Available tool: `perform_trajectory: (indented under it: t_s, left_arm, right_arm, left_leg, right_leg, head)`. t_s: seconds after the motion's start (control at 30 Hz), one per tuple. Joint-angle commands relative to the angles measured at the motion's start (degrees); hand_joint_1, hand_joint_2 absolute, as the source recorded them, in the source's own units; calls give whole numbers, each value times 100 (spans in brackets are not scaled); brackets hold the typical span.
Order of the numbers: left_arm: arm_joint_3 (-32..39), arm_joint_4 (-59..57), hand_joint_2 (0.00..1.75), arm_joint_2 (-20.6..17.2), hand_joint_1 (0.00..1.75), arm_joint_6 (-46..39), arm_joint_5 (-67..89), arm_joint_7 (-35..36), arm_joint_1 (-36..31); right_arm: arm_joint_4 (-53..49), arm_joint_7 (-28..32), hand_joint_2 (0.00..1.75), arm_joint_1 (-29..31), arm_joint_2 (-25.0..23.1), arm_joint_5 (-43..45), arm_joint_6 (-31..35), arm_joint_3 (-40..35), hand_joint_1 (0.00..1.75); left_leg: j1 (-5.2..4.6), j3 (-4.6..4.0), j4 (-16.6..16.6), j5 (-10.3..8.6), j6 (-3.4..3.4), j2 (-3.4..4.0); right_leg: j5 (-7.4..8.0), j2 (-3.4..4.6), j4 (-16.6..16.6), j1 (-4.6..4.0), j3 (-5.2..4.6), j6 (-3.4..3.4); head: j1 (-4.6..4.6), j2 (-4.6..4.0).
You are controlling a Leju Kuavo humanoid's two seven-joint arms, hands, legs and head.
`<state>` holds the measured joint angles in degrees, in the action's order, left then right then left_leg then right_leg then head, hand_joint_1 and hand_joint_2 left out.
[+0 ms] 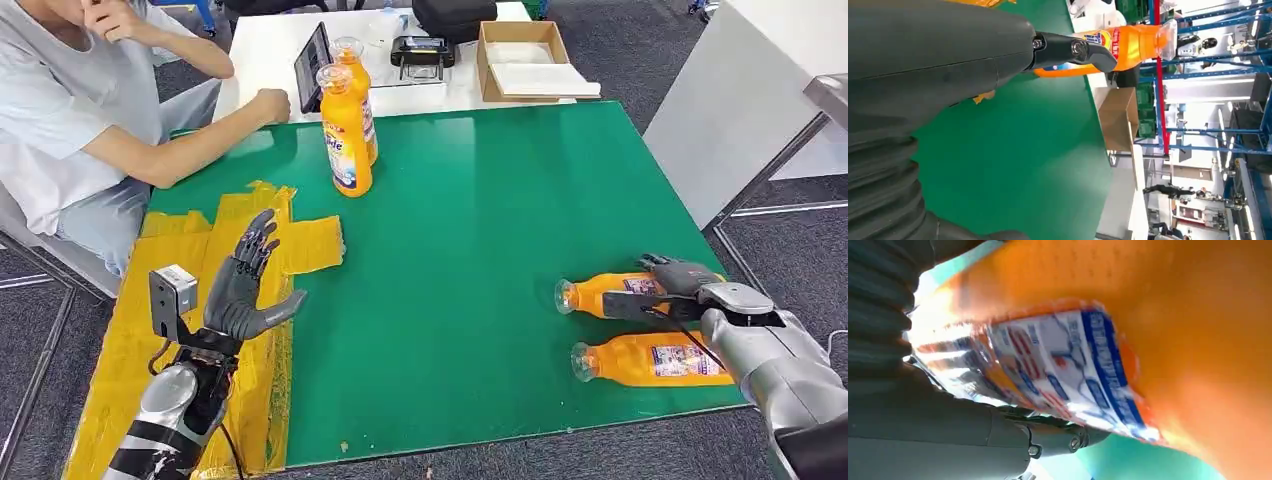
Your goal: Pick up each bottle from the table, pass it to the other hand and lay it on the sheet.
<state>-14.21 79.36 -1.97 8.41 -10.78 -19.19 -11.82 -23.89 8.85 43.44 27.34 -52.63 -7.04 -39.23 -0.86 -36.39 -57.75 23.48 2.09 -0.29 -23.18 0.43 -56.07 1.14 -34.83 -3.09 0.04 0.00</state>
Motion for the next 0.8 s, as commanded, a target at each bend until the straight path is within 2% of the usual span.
perform_trajectory:
  t_s: [0.03,0.2,0.33,0.37,0.4,0.43,0.5,0.8]
  left_arm:
    - [-184,-411,175,-102,0,10,-30,35,-223]
    - [-248,-405,175,-58,0,21,-131,133,-331]
    - [-252,-504,175,-97,0,52,-189,54,-305]
    - [-263,-494,175,-95,0,37,-181,76,-321]
    - [-265,-483,175,-92,0,29,-181,86,-323]
    - [-257,-458,175,-103,0,20,-189,86,-285]
    - [-246,-448,175,-125,0,25,-186,83,-230]
    - [-243,-447,175,-126,0,25,-185,83,-225]
  right_arm:
    - [437,10,175,-21,-250,14,-46,-274,0]
    - [439,-20,175,-39,-307,-6,-175,-357,2]
    - [449,9,175,-74,-297,-45,-147,-428,14]
    - [442,-22,175,-81,-330,-45,-120,-431,40]
    - [436,-35,175,-82,-340,-51,-106,-439,75]
    - [407,-60,175,-112,-335,-37,11,-421,133]
    - [393,-81,175,-125,-321,-29,123,-403,164]
    - [391,-83,175,-121,-319,-32,142,-404,164]
  left_leg:
    - [8,18,4,1,-12,-1]
    - [11,27,3,2,-14,-3]
    - [10,35,4,2,-13,-1]
    - [15,43,4,4,-19,-3]
    - [12,38,5,2,-14,-1]
    - [16,45,5,4,-20,-1]
    - [17,49,5,4,-21,1]
    - [7,45,6,1,-10,6]
  right_leg:
    - [1,-5,9,-9,21,10]
    - [0,-7,10,-12,31,12]
    - [0,-5,11,-11,39,12]
    - [-1,-10,14,-16,50,17]
    - [1,-6,13,-13,42,13]
    - [1,-8,16,-18,51,17]
    - [2,-6,18,-18,56,18]
    - [4,-5,12,-7,44,11]
  head:
    - [0,0]
    - [0,0]
    - [0,0]
    - [0,0]
    - [0,0]
    - [0,0]
    - [2,0]
    - [2,0]
